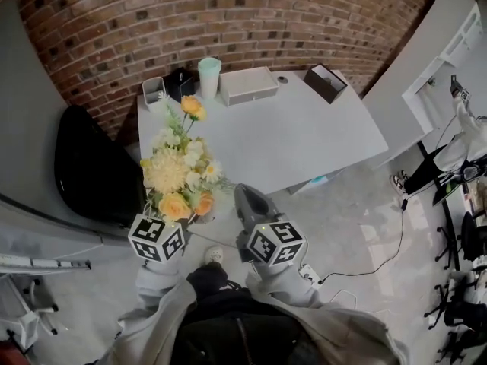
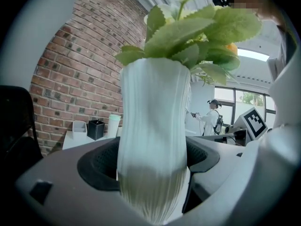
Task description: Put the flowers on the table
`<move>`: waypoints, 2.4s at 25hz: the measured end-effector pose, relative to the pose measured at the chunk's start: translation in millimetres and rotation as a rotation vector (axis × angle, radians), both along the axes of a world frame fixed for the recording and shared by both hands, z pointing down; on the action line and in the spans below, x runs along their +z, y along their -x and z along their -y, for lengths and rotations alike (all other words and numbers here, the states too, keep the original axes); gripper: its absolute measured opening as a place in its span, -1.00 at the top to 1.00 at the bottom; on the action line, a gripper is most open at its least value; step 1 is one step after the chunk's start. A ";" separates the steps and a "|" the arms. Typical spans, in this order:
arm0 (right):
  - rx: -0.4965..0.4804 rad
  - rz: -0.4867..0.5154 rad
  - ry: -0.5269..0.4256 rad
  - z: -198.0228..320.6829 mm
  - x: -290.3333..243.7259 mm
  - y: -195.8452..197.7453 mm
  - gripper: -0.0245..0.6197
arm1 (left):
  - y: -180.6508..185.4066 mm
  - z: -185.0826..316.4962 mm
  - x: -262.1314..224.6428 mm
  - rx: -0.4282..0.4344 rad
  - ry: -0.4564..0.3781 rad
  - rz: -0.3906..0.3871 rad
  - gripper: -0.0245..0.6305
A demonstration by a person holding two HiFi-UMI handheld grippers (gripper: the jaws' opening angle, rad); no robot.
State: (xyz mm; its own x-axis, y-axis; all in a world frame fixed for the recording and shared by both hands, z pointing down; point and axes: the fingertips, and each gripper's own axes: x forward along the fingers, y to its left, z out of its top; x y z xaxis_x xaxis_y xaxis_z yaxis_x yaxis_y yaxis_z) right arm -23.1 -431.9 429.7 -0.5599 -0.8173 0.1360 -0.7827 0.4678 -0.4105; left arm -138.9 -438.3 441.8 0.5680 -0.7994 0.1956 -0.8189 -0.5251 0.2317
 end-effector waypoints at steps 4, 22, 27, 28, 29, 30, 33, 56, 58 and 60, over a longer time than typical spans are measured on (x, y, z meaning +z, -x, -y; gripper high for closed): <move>0.026 -0.008 -0.004 23.7 0.0 -4.0 0.93 | -3.1 30.5 5.9 0.025 -0.009 0.004 -0.31; 0.046 -0.093 0.044 136.1 34.8 1.5 0.93 | -3.8 160.4 42.7 0.142 -0.047 0.085 -0.31; 0.052 -0.114 0.084 152.5 53.0 2.2 0.93 | -5.7 188.1 65.7 0.151 -0.059 0.108 -0.31; 0.056 -0.119 0.092 153.8 57.3 2.0 0.93 | -6.0 191.4 70.5 0.153 -0.066 0.115 -0.31; 0.057 -0.126 0.101 154.6 61.5 2.2 0.93 | -5.8 194.2 74.9 0.150 -0.075 0.122 -0.31; 0.056 -0.135 0.108 155.3 65.4 2.8 0.93 | -5.0 196.9 78.2 0.144 -0.086 0.130 -0.31; 0.052 -0.158 0.124 158.0 73.8 4.1 0.93 | -0.8 205.4 85.0 0.118 -0.111 0.155 -0.31; 0.022 -0.228 0.134 147.3 74.8 -7.9 0.93 | -1.0 212.6 94.1 0.028 -0.274 0.178 -0.46; 0.021 -0.229 0.134 146.0 75.8 -7.6 0.93 | 1.4 213.0 94.9 0.018 -0.260 0.170 -0.50; 0.021 -0.231 0.134 144.0 77.5 -6.4 0.93 | 3.7 212.2 96.6 0.016 -0.247 0.158 -0.58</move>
